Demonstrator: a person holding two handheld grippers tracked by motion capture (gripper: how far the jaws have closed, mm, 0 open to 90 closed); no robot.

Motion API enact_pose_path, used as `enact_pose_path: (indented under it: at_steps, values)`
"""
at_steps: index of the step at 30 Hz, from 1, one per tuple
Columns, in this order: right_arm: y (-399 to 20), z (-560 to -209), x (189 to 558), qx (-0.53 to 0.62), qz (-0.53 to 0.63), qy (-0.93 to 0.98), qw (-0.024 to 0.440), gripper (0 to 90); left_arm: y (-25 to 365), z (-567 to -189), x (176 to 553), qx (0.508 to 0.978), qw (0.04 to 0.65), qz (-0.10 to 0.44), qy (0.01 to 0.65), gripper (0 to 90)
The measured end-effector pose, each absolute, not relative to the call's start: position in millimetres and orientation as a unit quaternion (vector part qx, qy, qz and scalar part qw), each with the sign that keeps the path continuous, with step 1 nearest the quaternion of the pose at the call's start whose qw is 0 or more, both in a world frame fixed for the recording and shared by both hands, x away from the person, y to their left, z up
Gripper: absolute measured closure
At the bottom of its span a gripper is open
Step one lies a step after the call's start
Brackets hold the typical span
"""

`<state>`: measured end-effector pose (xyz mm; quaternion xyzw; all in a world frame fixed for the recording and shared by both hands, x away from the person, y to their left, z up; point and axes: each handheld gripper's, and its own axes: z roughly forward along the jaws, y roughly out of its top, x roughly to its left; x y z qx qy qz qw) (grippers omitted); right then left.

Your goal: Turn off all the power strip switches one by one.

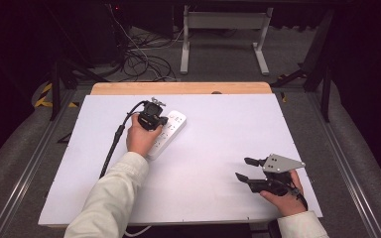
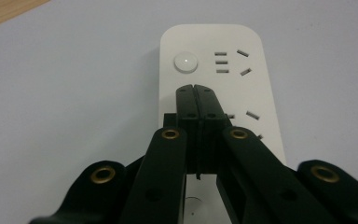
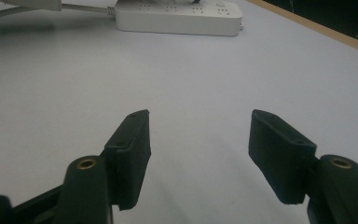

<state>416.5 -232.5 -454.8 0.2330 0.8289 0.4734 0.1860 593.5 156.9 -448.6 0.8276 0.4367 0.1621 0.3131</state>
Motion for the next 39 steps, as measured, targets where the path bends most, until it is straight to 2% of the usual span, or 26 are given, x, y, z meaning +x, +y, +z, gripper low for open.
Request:
enact_pose_path:
  at_steps: [19, 28, 39]
  values:
    - [-232, -455, 416, 0.229, 0.473, 0.83, 0.184, 39.7, 163, -455, 592, 0.824, 0.331, 0.165, 0.43, 90.0]
    - [-232, -455, 416, 0.23, 0.473, 0.831, 0.184, 39.7, 160, -457, 587, 0.817, 0.333, 0.183, 0.433, 90.0]
    - [-231, -456, 416, 0.23, 0.472, 0.831, 0.183, 39.7, 153, -456, 583, 0.822, 0.303, 0.213, 0.433, 90.0]
